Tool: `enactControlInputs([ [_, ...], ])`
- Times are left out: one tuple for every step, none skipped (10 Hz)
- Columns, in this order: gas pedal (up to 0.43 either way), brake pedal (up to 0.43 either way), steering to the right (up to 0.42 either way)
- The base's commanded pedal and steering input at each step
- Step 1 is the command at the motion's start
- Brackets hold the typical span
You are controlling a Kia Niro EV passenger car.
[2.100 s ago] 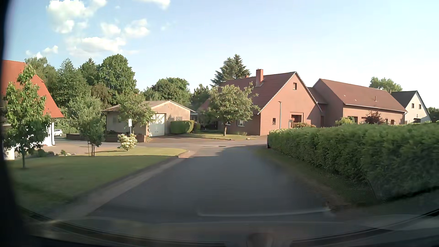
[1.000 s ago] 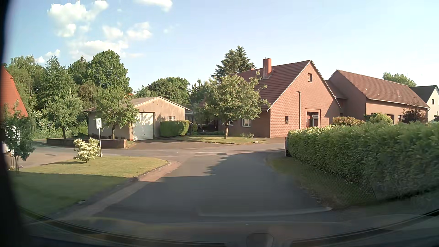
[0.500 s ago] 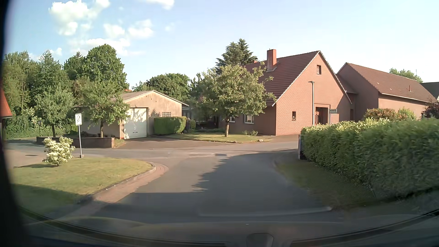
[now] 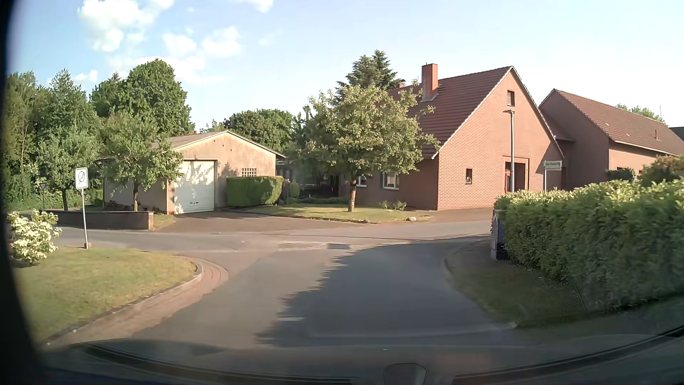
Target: Follow the waypoints while adhering to traffic rules and regulations
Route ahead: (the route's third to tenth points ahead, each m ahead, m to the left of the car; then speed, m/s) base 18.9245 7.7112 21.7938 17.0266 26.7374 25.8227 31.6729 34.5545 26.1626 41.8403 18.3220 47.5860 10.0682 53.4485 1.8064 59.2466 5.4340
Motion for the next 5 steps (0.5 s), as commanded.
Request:
enactControlInputs([
  [0.0, 0.268, 0.003],
  [0.0, 0.274, 0.004],
  [0.0, 0.274, 0.006],
  [0.0, 0.28, 0.009],
  [0.0, 0.28, 0.009],
])
